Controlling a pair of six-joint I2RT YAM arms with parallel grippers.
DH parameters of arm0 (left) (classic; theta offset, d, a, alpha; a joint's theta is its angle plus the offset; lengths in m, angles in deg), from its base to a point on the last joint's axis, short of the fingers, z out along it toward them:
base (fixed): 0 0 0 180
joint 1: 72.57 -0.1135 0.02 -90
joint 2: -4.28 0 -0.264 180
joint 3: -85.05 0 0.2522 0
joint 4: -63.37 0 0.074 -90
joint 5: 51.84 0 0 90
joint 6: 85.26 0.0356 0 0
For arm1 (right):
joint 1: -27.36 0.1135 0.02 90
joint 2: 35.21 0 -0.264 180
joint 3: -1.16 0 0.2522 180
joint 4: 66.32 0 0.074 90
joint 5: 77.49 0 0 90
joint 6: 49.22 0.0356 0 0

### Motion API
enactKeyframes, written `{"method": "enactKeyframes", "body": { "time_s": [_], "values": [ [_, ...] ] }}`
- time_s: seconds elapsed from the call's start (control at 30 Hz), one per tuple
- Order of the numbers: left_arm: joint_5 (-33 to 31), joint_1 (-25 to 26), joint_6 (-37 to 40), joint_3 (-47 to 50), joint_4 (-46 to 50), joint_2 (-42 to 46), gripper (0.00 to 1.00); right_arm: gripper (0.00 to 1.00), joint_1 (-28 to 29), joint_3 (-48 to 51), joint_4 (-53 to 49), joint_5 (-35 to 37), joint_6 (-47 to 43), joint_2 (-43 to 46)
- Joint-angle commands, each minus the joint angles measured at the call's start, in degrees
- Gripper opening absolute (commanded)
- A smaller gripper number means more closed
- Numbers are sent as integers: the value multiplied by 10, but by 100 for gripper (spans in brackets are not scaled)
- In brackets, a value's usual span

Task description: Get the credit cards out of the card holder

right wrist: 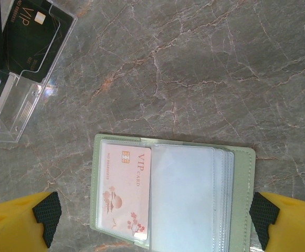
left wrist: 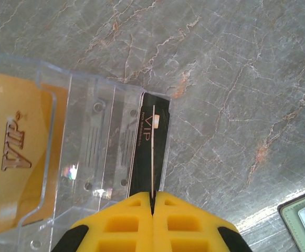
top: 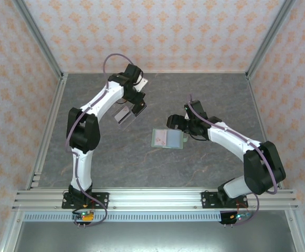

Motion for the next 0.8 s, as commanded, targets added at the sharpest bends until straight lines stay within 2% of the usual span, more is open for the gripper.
{"method": "enactKeyframes", "body": {
  "time_s": [0.0, 0.37, 0.77],
  "values": [
    [-6, -1, 26, -42, 36, -17, 0, 95, -3, -4, 10, -2, -10, -3],
    [-46, -1, 46, -116, 92, -82, 0, 94, -3, -13, -1, -3, -9, -9],
    [-22, -1, 65, -129, 118, -109, 0, 92, -3, -18, -4, -21, -11, -24]
  ]
}}
